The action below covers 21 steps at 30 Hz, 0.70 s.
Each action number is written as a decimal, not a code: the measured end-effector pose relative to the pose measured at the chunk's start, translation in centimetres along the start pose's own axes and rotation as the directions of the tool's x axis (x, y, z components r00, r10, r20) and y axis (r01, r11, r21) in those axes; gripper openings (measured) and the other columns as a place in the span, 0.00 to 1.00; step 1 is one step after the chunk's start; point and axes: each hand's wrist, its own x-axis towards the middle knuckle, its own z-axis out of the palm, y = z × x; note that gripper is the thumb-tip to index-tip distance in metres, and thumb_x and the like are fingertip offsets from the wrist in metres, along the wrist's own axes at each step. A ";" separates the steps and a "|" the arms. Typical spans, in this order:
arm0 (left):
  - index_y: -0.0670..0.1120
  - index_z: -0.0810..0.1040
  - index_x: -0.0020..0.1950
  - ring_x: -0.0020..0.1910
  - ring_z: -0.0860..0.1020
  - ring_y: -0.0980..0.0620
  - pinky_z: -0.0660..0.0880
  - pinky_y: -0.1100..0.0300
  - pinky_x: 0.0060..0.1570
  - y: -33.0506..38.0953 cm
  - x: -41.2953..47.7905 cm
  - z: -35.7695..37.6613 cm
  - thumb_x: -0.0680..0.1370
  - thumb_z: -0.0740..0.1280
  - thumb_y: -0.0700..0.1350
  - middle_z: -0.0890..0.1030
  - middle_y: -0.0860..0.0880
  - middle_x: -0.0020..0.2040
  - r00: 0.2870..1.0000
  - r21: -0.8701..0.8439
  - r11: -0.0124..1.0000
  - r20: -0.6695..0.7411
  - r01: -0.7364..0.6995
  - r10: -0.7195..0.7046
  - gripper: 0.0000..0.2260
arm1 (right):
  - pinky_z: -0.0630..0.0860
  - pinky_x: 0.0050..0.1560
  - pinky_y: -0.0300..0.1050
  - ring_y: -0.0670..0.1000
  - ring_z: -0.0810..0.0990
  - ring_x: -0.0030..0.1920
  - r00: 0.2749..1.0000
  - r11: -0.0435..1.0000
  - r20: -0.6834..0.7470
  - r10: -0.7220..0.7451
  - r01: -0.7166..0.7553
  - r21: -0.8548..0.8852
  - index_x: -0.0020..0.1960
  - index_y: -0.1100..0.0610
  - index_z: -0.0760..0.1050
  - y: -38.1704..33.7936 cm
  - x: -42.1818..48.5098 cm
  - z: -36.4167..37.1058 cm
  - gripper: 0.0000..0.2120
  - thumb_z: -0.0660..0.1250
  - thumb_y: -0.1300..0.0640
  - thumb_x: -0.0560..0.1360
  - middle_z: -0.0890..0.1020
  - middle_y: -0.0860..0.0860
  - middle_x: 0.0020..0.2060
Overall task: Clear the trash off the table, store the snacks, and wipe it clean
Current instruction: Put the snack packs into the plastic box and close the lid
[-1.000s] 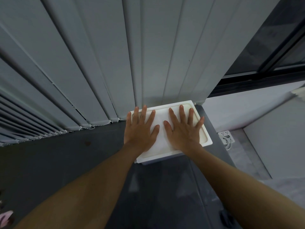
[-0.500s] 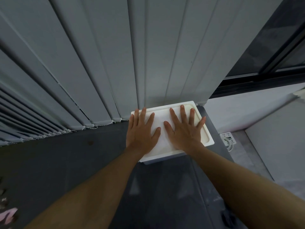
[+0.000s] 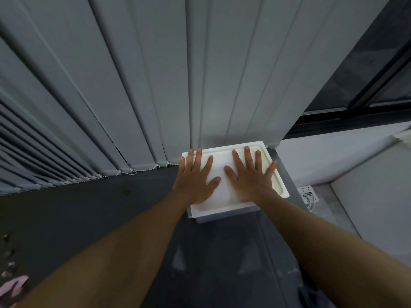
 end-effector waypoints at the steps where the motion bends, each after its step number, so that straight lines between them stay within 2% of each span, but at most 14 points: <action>1: 0.52 0.42 0.82 0.80 0.36 0.41 0.37 0.43 0.77 -0.2 -0.1 -0.4 0.82 0.46 0.66 0.36 0.44 0.81 1.000 -0.011 1.000 0.021 -0.017 0.017 0.33 | 0.40 0.72 0.75 0.60 0.41 0.79 1.000 1.000 0.029 -0.006 0.006 -0.008 0.76 0.43 0.30 0.0 0.0 -0.2 0.42 0.23 0.28 0.65 0.36 0.50 0.79; 3: 0.51 0.45 0.82 0.81 0.39 0.43 0.39 0.47 0.77 -0.9 -0.6 -1.1 0.83 0.49 0.63 0.39 0.44 0.82 0.999 -0.037 0.998 0.024 -0.045 0.046 0.32 | 0.40 0.72 0.75 0.60 0.39 0.79 0.996 1.000 0.092 -0.013 0.014 -0.006 0.77 0.43 0.30 0.0 0.1 -1.0 0.41 0.26 0.27 0.68 0.34 0.49 0.79; 4: 0.51 0.46 0.82 0.81 0.40 0.44 0.40 0.48 0.78 -1.3 -1.0 -1.5 0.83 0.50 0.62 0.41 0.45 0.82 0.998 -0.048 0.998 0.017 -0.052 0.053 0.31 | 0.40 0.72 0.75 0.60 0.39 0.79 0.994 1.000 0.109 -0.016 0.014 0.011 0.78 0.43 0.32 -0.2 0.0 -1.5 0.39 0.30 0.27 0.72 0.35 0.49 0.79; 7: 0.52 0.45 0.82 0.81 0.43 0.45 0.43 0.48 0.79 -2.4 -2.6 -2.2 0.84 0.49 0.60 0.44 0.46 0.83 0.999 -0.068 0.997 -0.011 -0.036 0.035 0.29 | 0.39 0.73 0.73 0.60 0.41 0.80 0.997 0.995 0.073 -0.031 0.024 0.097 0.79 0.42 0.38 -1.0 -0.7 -2.4 0.34 0.42 0.30 0.78 0.40 0.48 0.80; 10: 0.52 0.47 0.82 0.81 0.46 0.45 0.43 0.47 0.79 -3.7 -5.0 -3.1 0.84 0.49 0.59 0.47 0.46 0.83 0.999 -0.134 0.991 -0.040 0.019 -0.025 0.29 | 0.38 0.74 0.71 0.60 0.41 0.80 0.997 0.987 0.049 -0.061 0.053 0.151 0.80 0.41 0.41 -2.7 -1.5 -3.1 0.34 0.43 0.30 0.78 0.41 0.48 0.81; 13: 0.51 0.49 0.82 0.81 0.48 0.44 0.46 0.46 0.79 -5.5 -8.0 -3.8 0.84 0.48 0.59 0.51 0.45 0.82 0.994 -0.104 0.993 -0.081 0.060 -0.068 0.28 | 0.40 0.75 0.71 0.59 0.43 0.80 0.993 0.978 0.018 -0.121 0.116 0.175 0.80 0.41 0.42 -5.0 -2.5 -4.1 0.34 0.44 0.29 0.78 0.44 0.47 0.81; 18: 0.52 0.49 0.82 0.81 0.49 0.44 0.46 0.46 0.79 -8.0 -12.8 -4.9 0.84 0.48 0.60 0.52 0.46 0.82 0.977 -0.093 0.981 -0.113 0.170 -0.180 0.28 | 0.41 0.75 0.68 0.58 0.45 0.80 0.980 0.959 -0.033 -0.196 0.198 0.204 0.80 0.42 0.45 -8.4 -5.0 -6.2 0.36 0.43 0.29 0.75 0.47 0.47 0.81; 21: 0.52 0.48 0.82 0.81 0.48 0.45 0.45 0.46 0.79 -9.2 -16.1 -5.0 0.84 0.47 0.60 0.51 0.47 0.82 0.967 -0.107 0.971 -0.119 0.214 -0.226 0.28 | 0.42 0.76 0.66 0.59 0.46 0.80 0.971 0.943 -0.050 -0.235 0.240 0.230 0.80 0.43 0.48 -10.7 -6.6 -7.0 0.34 0.44 0.31 0.77 0.49 0.49 0.81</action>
